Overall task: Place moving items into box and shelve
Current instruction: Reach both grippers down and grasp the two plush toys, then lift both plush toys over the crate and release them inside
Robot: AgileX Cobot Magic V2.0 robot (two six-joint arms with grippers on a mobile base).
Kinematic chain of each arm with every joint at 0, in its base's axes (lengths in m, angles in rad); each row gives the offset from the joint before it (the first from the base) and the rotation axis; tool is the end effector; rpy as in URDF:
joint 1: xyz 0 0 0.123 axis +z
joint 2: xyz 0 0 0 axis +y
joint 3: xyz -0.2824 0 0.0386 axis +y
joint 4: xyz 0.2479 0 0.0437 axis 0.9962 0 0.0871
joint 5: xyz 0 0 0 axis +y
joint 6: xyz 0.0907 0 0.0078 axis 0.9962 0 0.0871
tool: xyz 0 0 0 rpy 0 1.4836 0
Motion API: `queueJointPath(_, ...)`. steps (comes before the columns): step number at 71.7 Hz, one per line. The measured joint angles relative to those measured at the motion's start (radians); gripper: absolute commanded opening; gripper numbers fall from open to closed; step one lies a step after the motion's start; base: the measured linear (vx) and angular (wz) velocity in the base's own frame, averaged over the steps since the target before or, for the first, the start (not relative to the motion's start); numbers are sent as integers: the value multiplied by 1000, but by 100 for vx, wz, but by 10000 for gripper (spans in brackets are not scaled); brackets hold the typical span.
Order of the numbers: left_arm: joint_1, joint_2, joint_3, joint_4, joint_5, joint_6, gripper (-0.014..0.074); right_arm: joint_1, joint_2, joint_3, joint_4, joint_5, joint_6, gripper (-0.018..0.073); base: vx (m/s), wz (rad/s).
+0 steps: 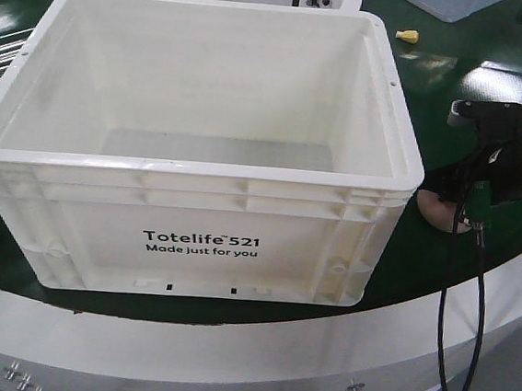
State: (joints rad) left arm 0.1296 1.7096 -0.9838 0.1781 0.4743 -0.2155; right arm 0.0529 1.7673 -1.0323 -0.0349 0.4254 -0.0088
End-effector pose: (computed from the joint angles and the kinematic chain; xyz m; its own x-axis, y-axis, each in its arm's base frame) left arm 0.3285 0.0503 0.1843 -0.8759 -0.1711 -0.4512 -0.2147 0.9755 0.0468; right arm 0.3491 0.0172 0.1786 -0.8748 -0.0870 -0.4766 -0.0816 0.9962 -0.0320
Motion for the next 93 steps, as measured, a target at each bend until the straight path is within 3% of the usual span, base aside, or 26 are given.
queueJointPath(28,0,-13,0,-1,-53,0,-28,0,0,1,-1,-30,-1,-15,0,0)
queueJointPath(45,0,-90,1,-3,-155,0,-25,0,-14,4,-2,-72,-5,-15,0,0)
queueJointPath(93,0,-312,3,2,-301,0,-20,0,-295,7,-5,-276,-63,-15,0,0)
